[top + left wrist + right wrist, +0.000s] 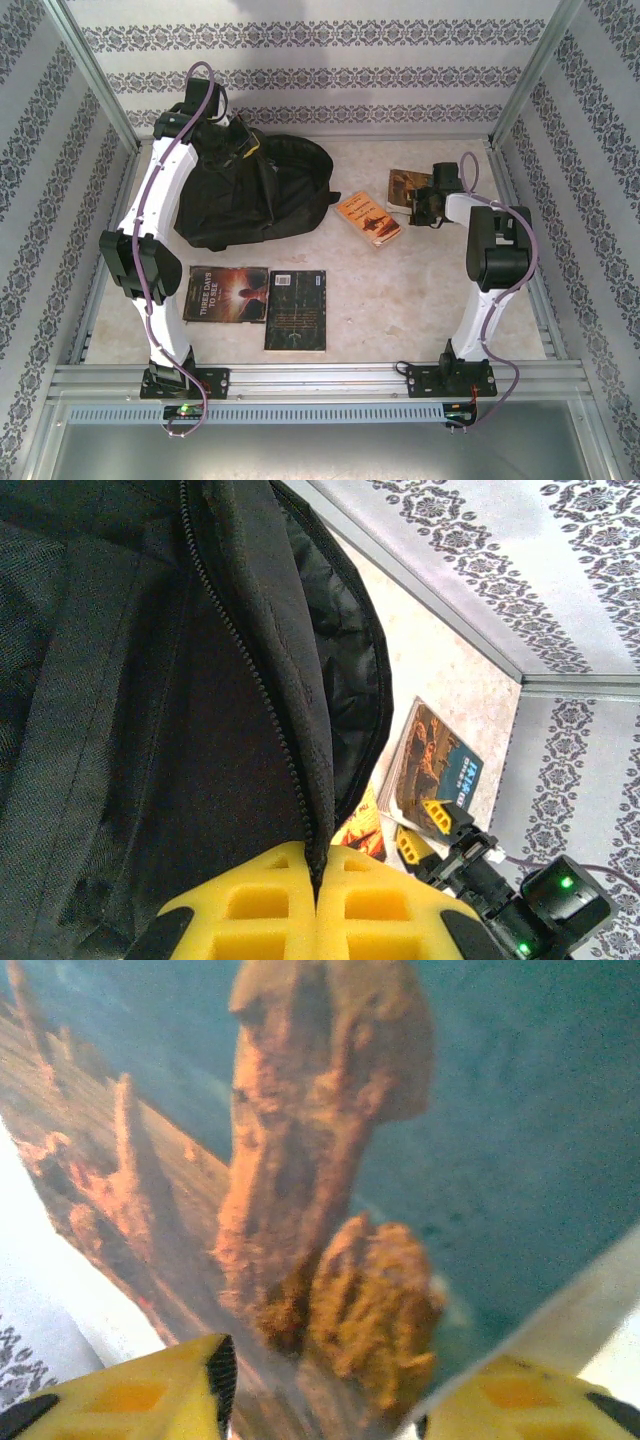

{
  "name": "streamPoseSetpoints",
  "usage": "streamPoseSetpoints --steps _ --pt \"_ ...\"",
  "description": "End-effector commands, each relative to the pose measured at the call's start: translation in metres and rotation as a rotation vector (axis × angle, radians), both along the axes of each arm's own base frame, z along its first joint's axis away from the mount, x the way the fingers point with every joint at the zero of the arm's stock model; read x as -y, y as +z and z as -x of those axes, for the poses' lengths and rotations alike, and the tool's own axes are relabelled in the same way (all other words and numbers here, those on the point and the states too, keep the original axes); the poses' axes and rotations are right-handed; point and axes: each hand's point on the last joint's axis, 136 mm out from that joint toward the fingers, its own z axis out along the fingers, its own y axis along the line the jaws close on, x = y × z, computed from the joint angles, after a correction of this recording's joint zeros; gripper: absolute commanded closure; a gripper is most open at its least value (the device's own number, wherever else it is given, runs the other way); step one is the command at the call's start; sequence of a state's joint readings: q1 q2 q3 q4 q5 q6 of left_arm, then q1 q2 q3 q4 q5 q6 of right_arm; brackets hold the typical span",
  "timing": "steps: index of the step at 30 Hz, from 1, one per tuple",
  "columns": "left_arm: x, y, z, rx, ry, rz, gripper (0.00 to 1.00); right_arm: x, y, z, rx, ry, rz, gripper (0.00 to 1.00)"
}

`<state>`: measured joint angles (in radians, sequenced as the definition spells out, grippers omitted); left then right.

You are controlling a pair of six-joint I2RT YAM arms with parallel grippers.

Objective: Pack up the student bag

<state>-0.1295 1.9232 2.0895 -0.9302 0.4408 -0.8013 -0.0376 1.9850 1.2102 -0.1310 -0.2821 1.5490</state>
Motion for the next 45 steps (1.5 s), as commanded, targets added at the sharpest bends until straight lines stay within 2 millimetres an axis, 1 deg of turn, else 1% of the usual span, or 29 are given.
streamPoseSetpoints --steps 1,4,8,11,13,15,18,21,24,26,27,29,32,35,38,40,42,45 --pt "0.001 0.015 0.005 0.041 -0.013 0.006 1.0 0.006 -0.01 -0.009 -0.008 -0.008 0.021 0.64" --pt "0.001 0.014 0.006 0.038 -0.015 0.004 1.0 0.009 -0.013 -0.005 -0.031 -0.003 0.041 0.78" --pt "0.001 0.012 0.008 0.032 -0.019 0.002 1.0 0.015 -0.016 0.001 -0.056 -0.013 0.059 0.89" --pt "0.001 0.012 0.009 0.037 -0.021 -0.006 1.0 0.02 -0.012 -0.001 -0.046 -0.008 0.065 0.96" --pt "0.0 0.014 0.011 0.04 -0.022 -0.012 1.0 0.025 -0.004 -0.003 -0.028 -0.002 0.076 1.0" --pt "-0.001 0.014 0.011 0.041 -0.021 -0.017 1.0 0.03 0.004 -0.004 -0.009 0.002 0.086 1.0" --pt "-0.002 0.014 0.012 0.04 -0.02 -0.02 1.0 0.039 0.022 -0.002 0.021 0.026 0.128 1.0" --pt "0.002 0.012 0.012 0.036 -0.024 -0.022 1.0 0.042 0.046 -0.002 0.069 0.054 0.164 1.0" --pt "0.012 0.008 0.014 0.031 -0.051 -0.027 0.99 0.041 0.075 -0.004 0.129 0.101 0.205 1.0" --pt "0.021 0.004 0.016 0.021 -0.074 -0.028 0.93 0.037 0.096 -0.006 0.168 0.136 0.222 1.0" --pt "0.025 0.002 0.017 0.016 -0.086 -0.027 0.9 0.034 0.102 -0.006 0.179 0.143 0.219 1.0" --pt "0.033 -0.001 0.021 0.008 -0.108 -0.027 0.8 0.029 0.117 -0.004 0.219 0.141 0.203 1.0" --pt "0.039 -0.004 0.025 -0.004 -0.125 -0.035 0.62 0.024 0.137 0.003 0.259 0.136 0.189 1.0" --pt "0.039 -0.003 0.03 -0.005 -0.131 -0.047 0.5 0.017 0.16 0.012 0.298 0.167 0.216 1.0" --pt "0.04 0.002 0.034 0.007 -0.136 -0.05 0.45 0.009 0.182 0.024 0.341 0.201 0.253 1.0" --pt "0.042 0.004 0.037 0.01 -0.141 -0.055 0.43 0.001 0.192 0.033 0.363 0.226 0.258 1.0" --pt "0.044 0.009 0.04 0.023 -0.15 -0.066 0.4 -0.01 0.203 0.041 0.386 0.259 0.265 1.0" --pt "0.046 0.013 0.045 0.039 -0.161 -0.092 0.37 -0.024 0.228 0.053 0.438 0.321 0.312 1.0"
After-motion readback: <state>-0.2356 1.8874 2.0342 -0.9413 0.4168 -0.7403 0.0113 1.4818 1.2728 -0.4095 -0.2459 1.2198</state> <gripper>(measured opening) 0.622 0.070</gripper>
